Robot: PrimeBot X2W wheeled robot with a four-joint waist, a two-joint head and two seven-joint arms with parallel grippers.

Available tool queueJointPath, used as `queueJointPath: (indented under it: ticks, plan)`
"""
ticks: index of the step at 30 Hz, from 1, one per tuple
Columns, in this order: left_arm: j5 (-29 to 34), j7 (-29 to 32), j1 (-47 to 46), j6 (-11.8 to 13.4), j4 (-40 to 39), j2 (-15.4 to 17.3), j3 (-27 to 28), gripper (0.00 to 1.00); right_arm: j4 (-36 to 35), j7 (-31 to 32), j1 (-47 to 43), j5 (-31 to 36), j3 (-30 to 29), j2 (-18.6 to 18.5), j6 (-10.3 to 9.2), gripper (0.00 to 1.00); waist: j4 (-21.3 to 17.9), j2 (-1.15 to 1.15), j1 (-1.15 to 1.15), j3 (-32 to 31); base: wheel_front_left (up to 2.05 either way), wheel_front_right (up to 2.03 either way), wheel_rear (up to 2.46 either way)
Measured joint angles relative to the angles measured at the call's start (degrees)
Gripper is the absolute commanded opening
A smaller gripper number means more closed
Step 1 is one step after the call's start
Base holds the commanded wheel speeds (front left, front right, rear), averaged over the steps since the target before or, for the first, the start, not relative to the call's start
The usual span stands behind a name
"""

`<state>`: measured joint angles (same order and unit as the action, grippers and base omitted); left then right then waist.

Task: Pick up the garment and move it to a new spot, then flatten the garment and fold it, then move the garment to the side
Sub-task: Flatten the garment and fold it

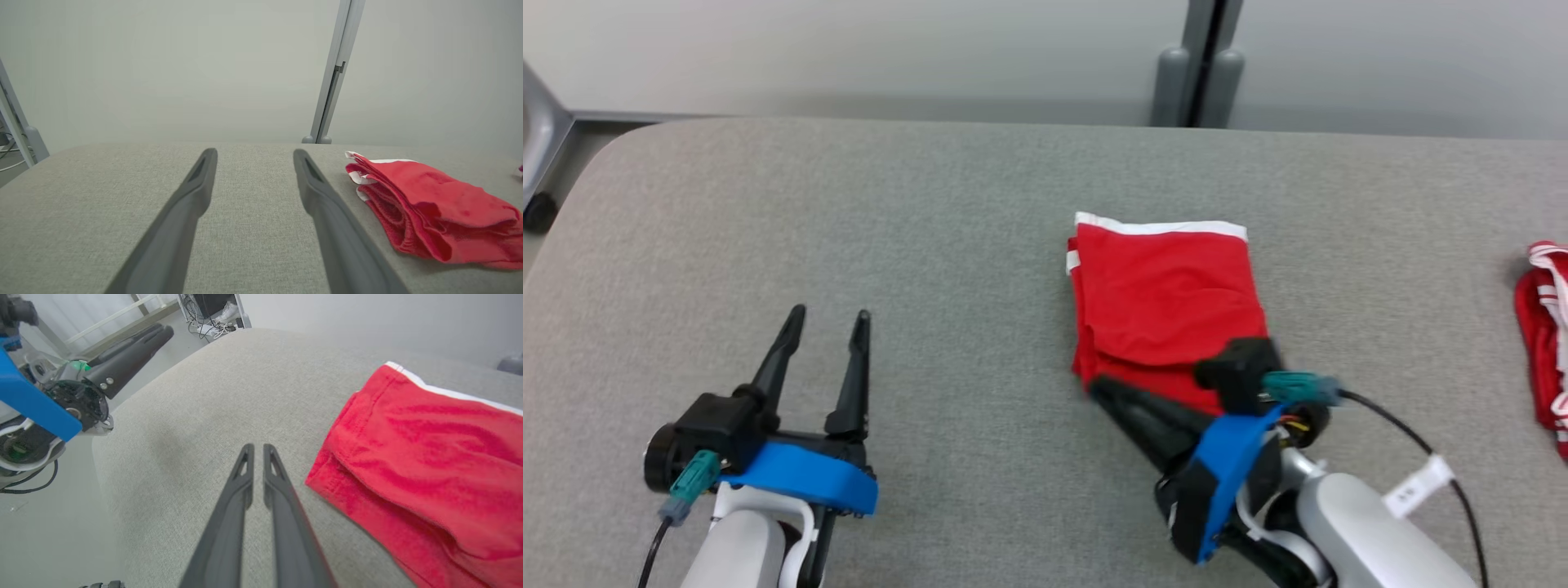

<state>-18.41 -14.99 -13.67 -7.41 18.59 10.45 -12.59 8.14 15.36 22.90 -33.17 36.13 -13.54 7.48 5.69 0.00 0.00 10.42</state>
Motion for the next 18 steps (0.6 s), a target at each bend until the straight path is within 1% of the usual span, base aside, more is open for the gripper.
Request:
queueJointPath:
  ticks: [1,5,8,10,13,18]
  plan:
    - [0.01,0.00,0.40,0.00,-0.02,0.00,0.73,1.00,-0.44,-1.52,-0.82,0.68,-1.55,0.18,0.01,1.00,-0.45,0.00,0.00,-0.33,0.00,0.00,0.00]
    - [0.35,0.00,2.26,0.08,-0.09,-0.04,3.21,1.00,-1.92,-8.11,-4.49,3.76,-10.22,1.78,0.00,1.00,-2.31,0.00,0.00,-1.86,0.00,0.00,0.00]
    - [0.82,0.00,3.71,0.31,-0.21,-0.05,5.01,1.00,-1.77,-10.94,-7.77,7.36,-16.51,3.00,0.00,1.00,-3.75,0.00,0.00,-3.02,0.00,0.00,0.00]
    - [1.02,0.00,4.71,0.35,-0.34,-0.27,6.16,1.00,-1.56,-11.71,-9.69,9.45,-20.07,3.77,0.00,1.00,-4.63,0.00,0.00,-3.83,0.00,0.00,0.00]
    - [1.35,0.00,5.90,0.38,-0.57,-0.54,7.62,1.00,-1.54,-13.30,-11.86,10.70,-23.97,5.20,0.00,1.00,-6.00,0.00,0.00,-4.85,0.00,0.00,0.00]
    - [1.88,0.00,7.14,0.38,-0.71,-0.99,9.43,1.00,-0.42,-15.67,-14.29,14.24,-29.97,5.63,0.00,1.00,-7.74,0.00,0.00,-6.25,0.00,0.00,0.00]
